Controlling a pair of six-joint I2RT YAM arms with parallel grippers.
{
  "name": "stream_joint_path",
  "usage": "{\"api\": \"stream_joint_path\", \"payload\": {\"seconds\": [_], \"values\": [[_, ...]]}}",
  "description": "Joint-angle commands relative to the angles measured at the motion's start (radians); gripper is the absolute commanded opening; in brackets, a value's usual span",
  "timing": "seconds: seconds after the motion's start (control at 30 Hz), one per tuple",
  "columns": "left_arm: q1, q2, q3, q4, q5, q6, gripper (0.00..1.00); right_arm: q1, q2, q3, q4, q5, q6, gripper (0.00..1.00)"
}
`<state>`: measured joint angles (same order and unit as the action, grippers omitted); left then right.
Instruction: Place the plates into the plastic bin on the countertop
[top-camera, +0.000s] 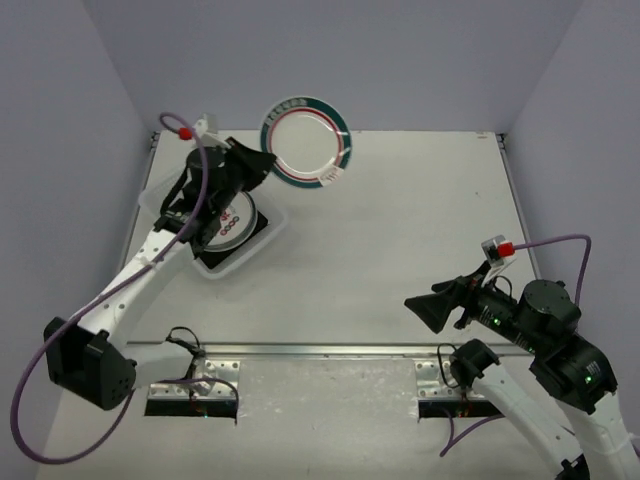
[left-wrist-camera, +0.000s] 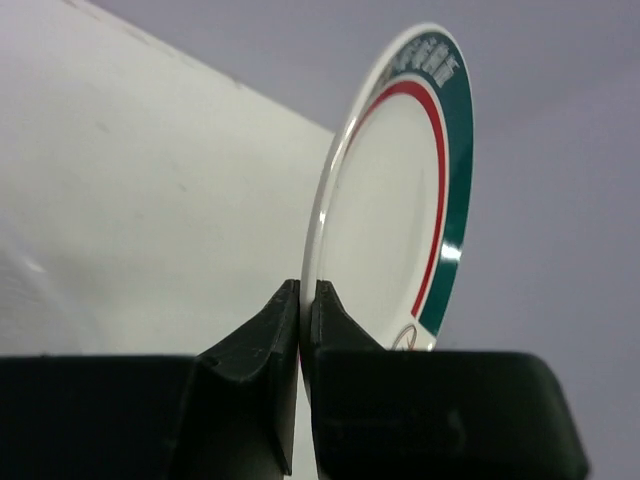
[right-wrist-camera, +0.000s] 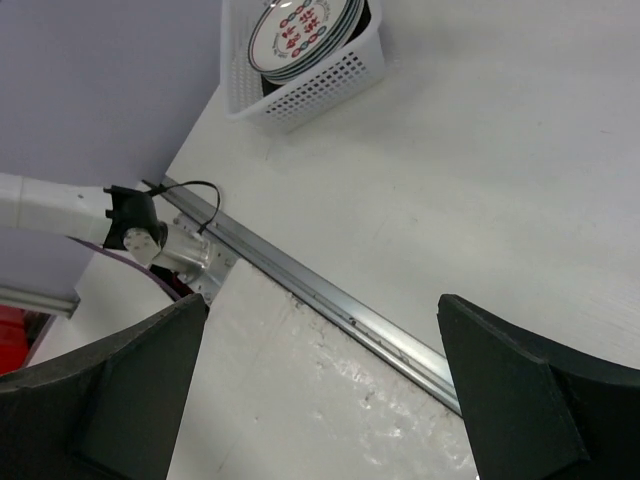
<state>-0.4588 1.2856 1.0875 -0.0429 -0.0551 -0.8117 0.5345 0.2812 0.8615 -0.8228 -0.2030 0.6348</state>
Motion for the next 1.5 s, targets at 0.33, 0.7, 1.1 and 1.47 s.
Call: {"api": "stream_joint_path", "payload": {"seconds": [0.33, 0.7, 1.1, 1.47], "values": [[0.834, -0.236, -0.329, -0.272, 0.252, 0.216, 0.00, 0.001, 0.056, -0.107, 0.178, -0.046, 0.024, 0.99], [0.845, -0.218, -0.373, -0.215, 0.362, 0.224, 0.14, 0.001, 0.059, -0.099, 0.169, -0.038, 0.008, 0.99], [0.791, -0.142, -0.304, -0.306, 0.430, 0.330, 1.00, 0.001, 0.143, -0.075, 0.157, -0.028, -0.058, 0.99], [0.732, -0.132, -0.275, -0.379, 0.363, 0.382, 1.00, 0.001, 0.231, -0.035, 0.127, 0.075, -0.137, 0.99]]}}
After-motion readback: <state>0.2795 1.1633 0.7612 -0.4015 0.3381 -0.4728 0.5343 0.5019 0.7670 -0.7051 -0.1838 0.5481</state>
